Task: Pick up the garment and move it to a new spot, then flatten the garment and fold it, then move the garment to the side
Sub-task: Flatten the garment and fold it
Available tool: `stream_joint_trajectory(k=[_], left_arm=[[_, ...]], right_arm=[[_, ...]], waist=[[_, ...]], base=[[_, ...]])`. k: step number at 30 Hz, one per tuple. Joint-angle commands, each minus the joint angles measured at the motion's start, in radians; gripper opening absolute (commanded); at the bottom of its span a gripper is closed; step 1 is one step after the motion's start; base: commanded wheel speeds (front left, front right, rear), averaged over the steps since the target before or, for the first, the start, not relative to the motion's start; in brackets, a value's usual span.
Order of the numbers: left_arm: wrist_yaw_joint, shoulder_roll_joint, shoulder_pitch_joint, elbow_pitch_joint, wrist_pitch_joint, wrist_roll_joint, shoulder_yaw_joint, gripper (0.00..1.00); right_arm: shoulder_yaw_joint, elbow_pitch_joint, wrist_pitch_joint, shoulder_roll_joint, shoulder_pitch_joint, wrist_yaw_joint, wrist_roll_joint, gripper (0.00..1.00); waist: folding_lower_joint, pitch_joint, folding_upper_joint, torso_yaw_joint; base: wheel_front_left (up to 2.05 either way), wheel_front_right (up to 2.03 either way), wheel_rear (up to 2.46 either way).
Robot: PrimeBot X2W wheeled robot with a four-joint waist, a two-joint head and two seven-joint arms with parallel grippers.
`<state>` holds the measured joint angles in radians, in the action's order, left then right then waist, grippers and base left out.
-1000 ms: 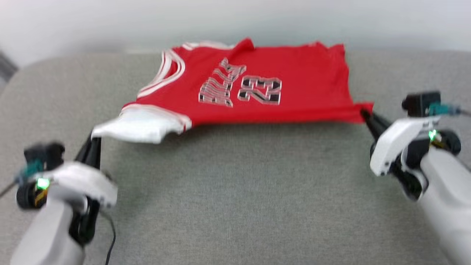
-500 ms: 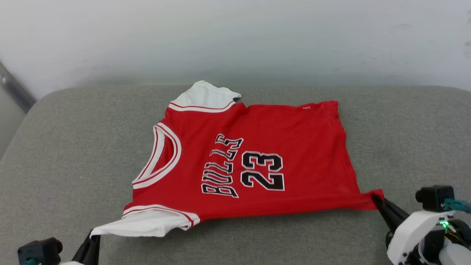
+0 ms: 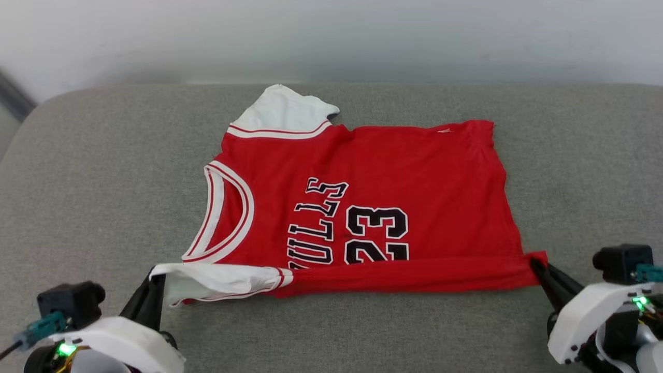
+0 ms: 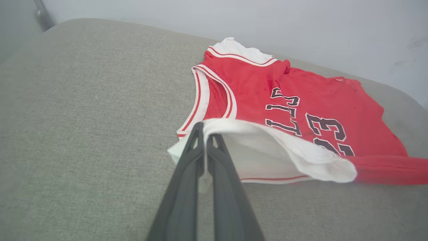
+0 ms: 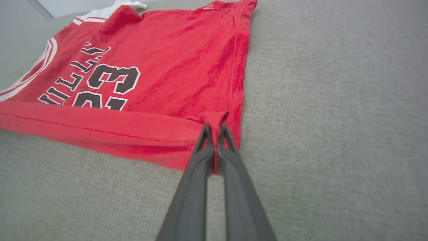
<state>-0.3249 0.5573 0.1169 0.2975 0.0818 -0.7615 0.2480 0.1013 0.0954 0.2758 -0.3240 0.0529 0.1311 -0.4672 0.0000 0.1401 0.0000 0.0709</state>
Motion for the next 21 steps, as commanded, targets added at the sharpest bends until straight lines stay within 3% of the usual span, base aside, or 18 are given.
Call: stream_joint_trajectory(k=[1, 9, 16, 21], left_arm=[[0.011, -0.006, -0.032, -0.023, 0.004, -0.005, 0.004, 0.0], [0.095, -0.053, -0.257, -0.208, -0.007, -0.023, 0.029, 0.0], [0.158, -0.094, -0.384, -0.363, -0.051, -0.029, 0.042, 0.0], [0.202, -0.117, -0.448, -0.478, -0.024, -0.052, 0.065, 0.0]], right_arm=[[-0.001, -0.013, 0.019, 0.01, 0.035, -0.001, 0.012, 0.0], [0.054, 0.0, 0.065, 0.003, 0.179, -0.001, 0.022, 0.0], [0.065, 0.071, 0.038, -0.008, 0.255, -0.001, 0.004, 0.0], [0.083, 0.127, 0.022, 0.0, 0.281, -0.001, -0.009, 0.0]], waist=[[0.0, 0.038, 0.0, -0.013], [0.0, 0.148, 0.0, -0.015], [0.0, 0.207, 0.0, -0.016], [0.0, 0.234, 0.0, -0.02]], base=[[0.0, 0.0, 0.0], [0.0, 0.0, 0.0], [0.0, 0.0, 0.0], [0.0, 0.0, 0.0]])
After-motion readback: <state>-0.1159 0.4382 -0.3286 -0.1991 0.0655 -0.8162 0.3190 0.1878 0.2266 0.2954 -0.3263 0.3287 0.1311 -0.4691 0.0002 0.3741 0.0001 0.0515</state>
